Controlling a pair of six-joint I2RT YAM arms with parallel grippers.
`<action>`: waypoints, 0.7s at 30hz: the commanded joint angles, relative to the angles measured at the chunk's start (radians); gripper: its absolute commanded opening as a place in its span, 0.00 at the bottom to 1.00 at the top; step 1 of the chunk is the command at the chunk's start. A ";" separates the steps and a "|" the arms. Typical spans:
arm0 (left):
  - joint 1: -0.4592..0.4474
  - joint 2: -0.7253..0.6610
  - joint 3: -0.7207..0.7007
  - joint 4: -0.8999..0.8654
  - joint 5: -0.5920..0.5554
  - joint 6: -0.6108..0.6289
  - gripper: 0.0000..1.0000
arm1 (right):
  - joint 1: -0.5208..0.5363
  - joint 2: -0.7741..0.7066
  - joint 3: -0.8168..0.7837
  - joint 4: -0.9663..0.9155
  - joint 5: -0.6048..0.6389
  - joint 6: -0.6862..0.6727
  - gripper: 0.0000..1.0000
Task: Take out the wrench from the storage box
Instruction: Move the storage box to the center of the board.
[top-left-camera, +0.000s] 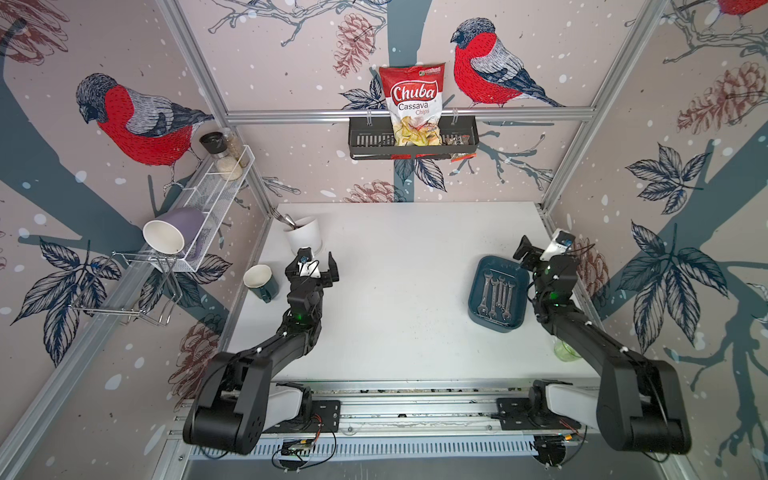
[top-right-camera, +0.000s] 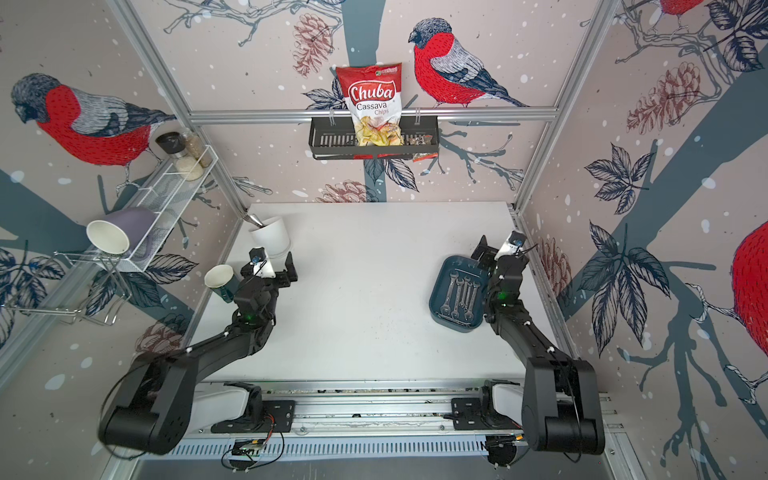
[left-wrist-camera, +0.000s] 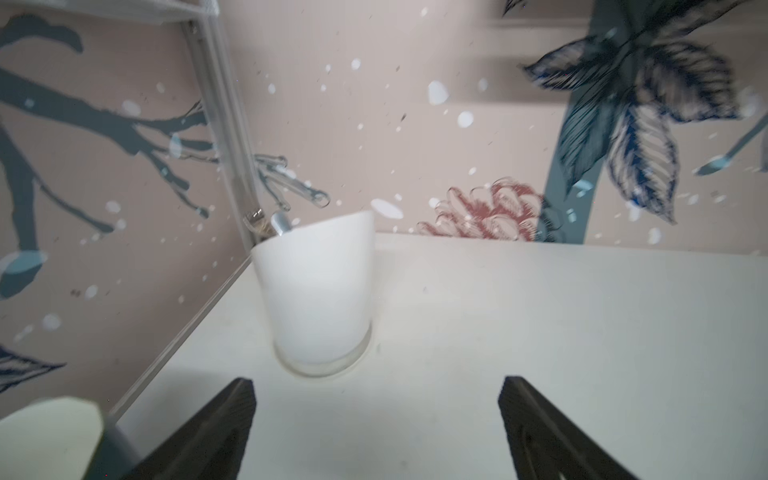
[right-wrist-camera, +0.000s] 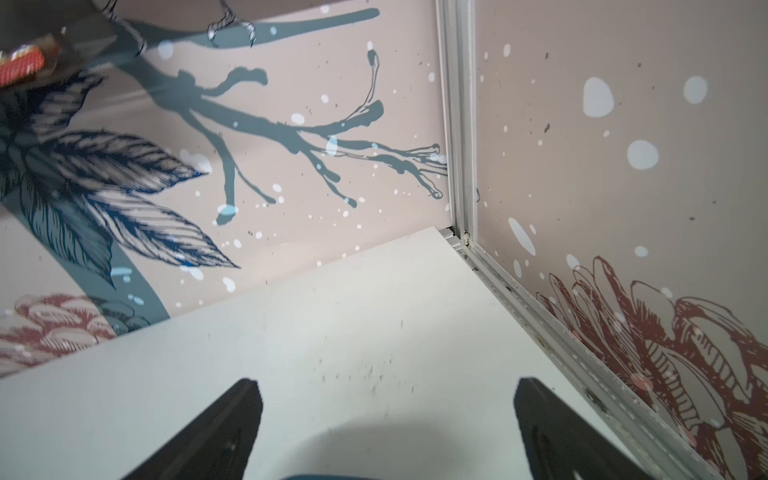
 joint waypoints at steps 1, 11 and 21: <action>-0.020 -0.056 0.137 -0.384 -0.015 -0.242 0.96 | -0.025 -0.024 0.135 -0.556 -0.060 0.194 1.00; -0.160 0.072 0.405 -0.806 0.155 -0.547 0.92 | -0.103 -0.106 0.067 -0.835 -0.217 0.252 0.96; -0.480 0.250 0.586 -0.918 0.202 -0.513 0.95 | -0.111 0.024 0.007 -0.768 -0.330 0.250 0.94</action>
